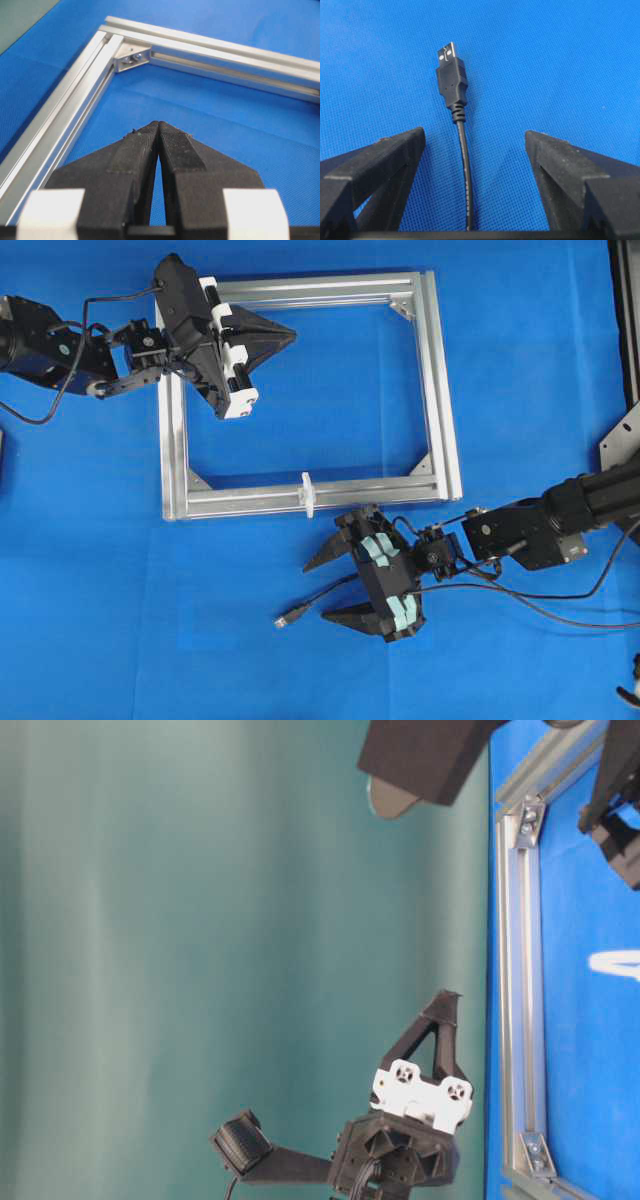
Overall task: Insert the wire through the string loop located in the center.
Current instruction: 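Close the right gripper on the cable just behind the USB plug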
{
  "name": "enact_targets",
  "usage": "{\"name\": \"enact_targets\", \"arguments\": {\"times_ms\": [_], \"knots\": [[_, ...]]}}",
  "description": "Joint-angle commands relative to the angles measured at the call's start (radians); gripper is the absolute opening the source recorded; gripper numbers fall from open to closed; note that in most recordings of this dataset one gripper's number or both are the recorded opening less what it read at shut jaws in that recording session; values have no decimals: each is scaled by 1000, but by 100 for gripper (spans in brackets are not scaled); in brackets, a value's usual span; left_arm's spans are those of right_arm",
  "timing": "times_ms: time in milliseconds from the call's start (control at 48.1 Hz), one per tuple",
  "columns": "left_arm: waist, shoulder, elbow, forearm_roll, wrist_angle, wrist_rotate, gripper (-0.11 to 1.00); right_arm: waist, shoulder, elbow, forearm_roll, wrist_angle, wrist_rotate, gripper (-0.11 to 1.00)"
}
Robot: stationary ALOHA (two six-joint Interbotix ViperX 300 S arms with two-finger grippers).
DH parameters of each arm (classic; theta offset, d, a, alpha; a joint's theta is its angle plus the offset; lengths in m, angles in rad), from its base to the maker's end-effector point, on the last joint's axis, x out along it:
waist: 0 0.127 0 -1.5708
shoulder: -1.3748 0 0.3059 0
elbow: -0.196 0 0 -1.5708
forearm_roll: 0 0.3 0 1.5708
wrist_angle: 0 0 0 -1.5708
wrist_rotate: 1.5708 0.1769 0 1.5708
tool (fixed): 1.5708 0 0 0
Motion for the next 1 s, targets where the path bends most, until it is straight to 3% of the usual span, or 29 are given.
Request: {"name": "enact_targets", "arguments": {"times_ms": [0, 125, 312, 416, 686, 978], "knots": [[2, -28, -8, 2, -5, 2, 0, -2, -15, -5, 5, -6, -2, 76], [2, -28, -8, 3, -3, 2, 0, -2, -17, -11, 5, -6, -2, 64], [2, -28, -8, 2, 5, 3, 0, -3, -17, -12, 3, -5, -6, 13], [2, -29, -8, 3, 5, 3, 0, -3, -17, -12, 3, -5, -6, -1], [2, -28, -8, 3, 5, 3, 0, -3, -18, -14, 3, -2, -3, -2], [2, -29, -8, 2, 5, 3, 0, 0, -115, -11, 3, 107, -3, -2]]}}
